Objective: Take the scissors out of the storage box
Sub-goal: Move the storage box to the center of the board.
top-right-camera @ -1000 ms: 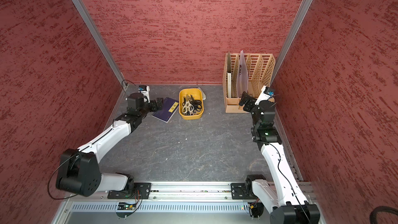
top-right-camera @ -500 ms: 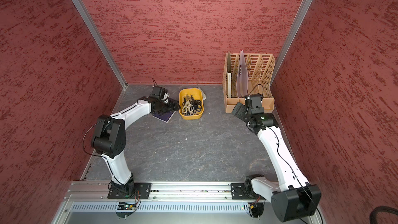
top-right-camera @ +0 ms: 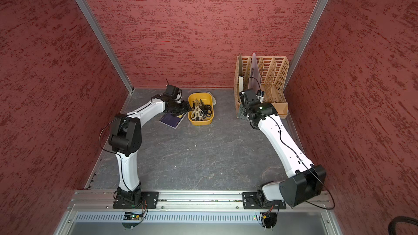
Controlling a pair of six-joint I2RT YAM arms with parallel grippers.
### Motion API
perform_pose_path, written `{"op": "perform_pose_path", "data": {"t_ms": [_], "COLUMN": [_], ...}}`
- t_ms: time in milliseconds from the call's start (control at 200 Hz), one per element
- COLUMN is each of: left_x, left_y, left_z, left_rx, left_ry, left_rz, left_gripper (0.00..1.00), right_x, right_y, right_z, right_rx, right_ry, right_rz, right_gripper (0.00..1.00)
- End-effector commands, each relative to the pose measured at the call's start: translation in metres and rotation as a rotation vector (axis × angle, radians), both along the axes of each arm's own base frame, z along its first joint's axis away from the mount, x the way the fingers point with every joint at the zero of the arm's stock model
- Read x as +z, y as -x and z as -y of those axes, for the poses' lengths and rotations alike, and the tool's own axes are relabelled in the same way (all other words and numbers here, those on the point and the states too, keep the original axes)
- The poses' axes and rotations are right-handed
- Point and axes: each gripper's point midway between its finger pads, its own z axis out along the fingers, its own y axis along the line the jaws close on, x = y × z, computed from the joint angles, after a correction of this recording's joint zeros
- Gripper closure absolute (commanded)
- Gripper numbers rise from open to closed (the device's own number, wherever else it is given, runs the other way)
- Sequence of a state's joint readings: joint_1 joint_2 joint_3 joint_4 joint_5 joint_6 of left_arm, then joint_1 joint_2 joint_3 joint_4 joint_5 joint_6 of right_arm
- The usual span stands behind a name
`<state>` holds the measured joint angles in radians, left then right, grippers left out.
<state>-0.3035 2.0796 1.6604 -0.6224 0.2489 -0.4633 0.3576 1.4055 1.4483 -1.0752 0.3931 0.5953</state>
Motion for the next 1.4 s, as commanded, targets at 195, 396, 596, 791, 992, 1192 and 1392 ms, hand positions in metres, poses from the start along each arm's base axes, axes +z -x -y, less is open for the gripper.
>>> {"op": "perform_pose_path", "data": {"t_ms": [195, 396, 596, 791, 992, 1192, 1392], "left_x": [-0.016, -0.03, -0.033, 0.003, 0.041, 0.048, 0.034], "left_y": [-0.013, -0.02, -0.02, -0.013, 0.025, 0.093, 0.159], "left_z": [0.003, 0.009, 0.009, 0.001, -0.025, -0.041, -0.031], "left_rx": [-0.011, -0.021, -0.012, 0.002, 0.036, 0.025, -0.008], "left_ry": [-0.046, -0.04, -0.03, -0.021, -0.007, -0.001, 0.068], "left_rz": [-0.016, -0.037, -0.052, 0.002, 0.049, 0.052, 0.035], "left_gripper": [0.46, 0.7, 0.98, 1.0, 1.0, 1.0, 1.0], "right_x": [-0.019, -0.031, -0.038, -0.043, -0.045, -0.053, -0.056], "right_y": [-0.014, -0.016, -0.017, -0.024, -0.032, -0.03, -0.018], "right_z": [-0.053, -0.074, -0.088, -0.107, -0.124, -0.141, -0.152], "right_rx": [0.124, 0.156, 0.2, 0.27, 0.361, 0.432, 0.503], "right_ry": [-0.07, -0.079, -0.059, -0.083, -0.109, -0.164, -0.206], "right_rz": [-0.022, -0.05, -0.093, -0.087, -0.077, -0.104, -0.132], "right_gripper": [0.03, 0.02, 0.02, 0.02, 0.04, 0.11, 0.13]}}
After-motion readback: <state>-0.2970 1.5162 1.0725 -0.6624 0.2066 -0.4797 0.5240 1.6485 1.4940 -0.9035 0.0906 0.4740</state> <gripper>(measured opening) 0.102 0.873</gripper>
